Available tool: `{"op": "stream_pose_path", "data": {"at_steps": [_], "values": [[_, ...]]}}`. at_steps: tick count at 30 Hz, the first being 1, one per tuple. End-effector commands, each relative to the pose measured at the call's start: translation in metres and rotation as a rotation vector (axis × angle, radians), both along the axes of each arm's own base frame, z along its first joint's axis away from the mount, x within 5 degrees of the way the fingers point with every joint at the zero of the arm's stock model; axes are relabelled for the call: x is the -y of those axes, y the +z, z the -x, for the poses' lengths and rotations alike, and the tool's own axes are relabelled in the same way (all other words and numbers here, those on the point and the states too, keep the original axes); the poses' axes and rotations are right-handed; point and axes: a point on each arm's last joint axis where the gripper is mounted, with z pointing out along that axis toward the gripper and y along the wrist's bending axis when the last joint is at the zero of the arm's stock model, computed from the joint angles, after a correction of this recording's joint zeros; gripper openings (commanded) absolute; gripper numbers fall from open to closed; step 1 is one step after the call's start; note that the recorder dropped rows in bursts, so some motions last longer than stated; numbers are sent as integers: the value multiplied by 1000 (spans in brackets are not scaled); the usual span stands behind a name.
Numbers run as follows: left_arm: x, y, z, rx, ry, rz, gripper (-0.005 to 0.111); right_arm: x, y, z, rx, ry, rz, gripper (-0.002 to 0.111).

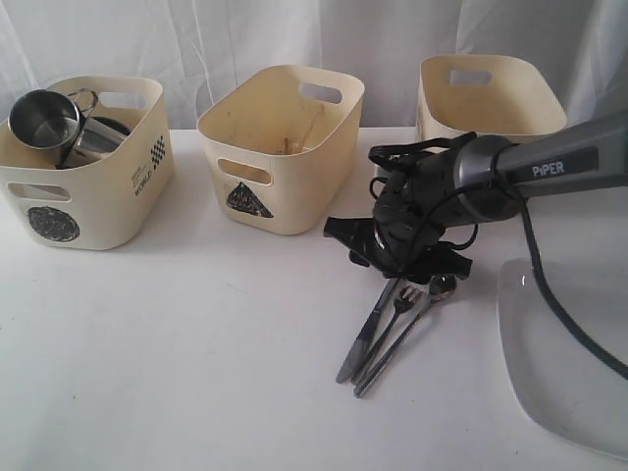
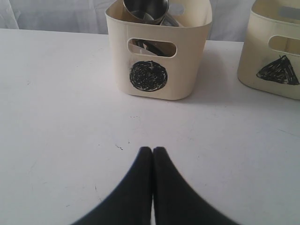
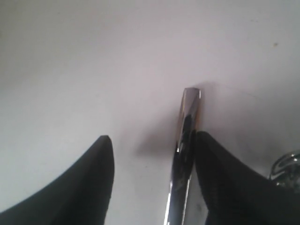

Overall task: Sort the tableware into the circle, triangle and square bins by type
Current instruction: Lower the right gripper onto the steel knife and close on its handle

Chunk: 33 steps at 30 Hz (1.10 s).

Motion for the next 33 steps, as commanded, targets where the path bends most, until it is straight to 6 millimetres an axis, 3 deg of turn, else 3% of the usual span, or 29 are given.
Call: {"op": "stream_pose_path", "data": {"at_steps": [1, 16, 28, 33], "values": [[1, 0, 0, 7, -6, 15, 0, -10, -9, 9, -61, 44, 64, 50], [1, 0, 0, 7, -6, 15, 0, -50, -13, 34, -119, 136, 77, 50], [1, 0, 0, 7, -6, 15, 0, -45, -38, 39, -220, 112, 153, 50], [1, 0, 0, 7, -6, 15, 0, -36, -43, 42, -260, -38, 155, 41]]}}
